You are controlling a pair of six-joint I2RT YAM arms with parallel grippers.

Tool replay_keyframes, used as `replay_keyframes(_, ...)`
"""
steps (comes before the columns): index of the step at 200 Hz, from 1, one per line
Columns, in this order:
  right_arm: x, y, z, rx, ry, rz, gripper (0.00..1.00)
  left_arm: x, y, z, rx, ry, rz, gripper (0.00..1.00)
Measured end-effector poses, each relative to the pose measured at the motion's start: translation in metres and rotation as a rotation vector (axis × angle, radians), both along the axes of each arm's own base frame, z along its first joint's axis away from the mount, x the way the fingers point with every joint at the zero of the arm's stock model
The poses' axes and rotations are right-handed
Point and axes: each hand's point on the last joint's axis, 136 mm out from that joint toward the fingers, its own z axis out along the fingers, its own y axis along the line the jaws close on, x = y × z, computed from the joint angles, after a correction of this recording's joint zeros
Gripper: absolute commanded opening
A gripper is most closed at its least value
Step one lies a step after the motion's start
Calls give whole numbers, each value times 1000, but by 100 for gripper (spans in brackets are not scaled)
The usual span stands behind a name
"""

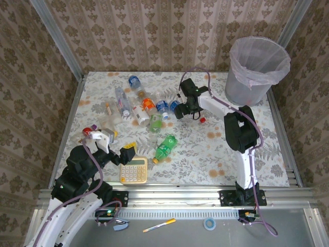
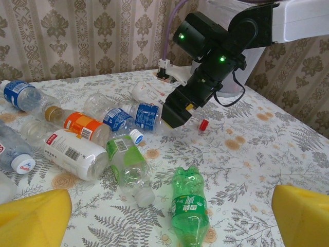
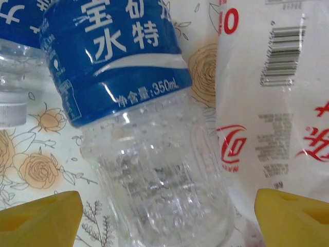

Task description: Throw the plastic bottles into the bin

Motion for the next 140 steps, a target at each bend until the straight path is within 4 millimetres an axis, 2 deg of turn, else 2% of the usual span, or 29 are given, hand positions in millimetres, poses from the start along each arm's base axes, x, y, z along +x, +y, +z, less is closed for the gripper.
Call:
replay_keyframes(68, 3, 16, -4, -28, -15, 32, 80, 0, 0, 0, 0, 0, 0, 100)
replay_keyframes(124, 2, 15, -17, -60, 1, 31, 77, 0, 0, 0, 0, 0, 0, 100)
replay_keyframes(140, 1, 15, -21, -67, 8, 33, 73, 0, 0, 0, 0, 0, 0, 100)
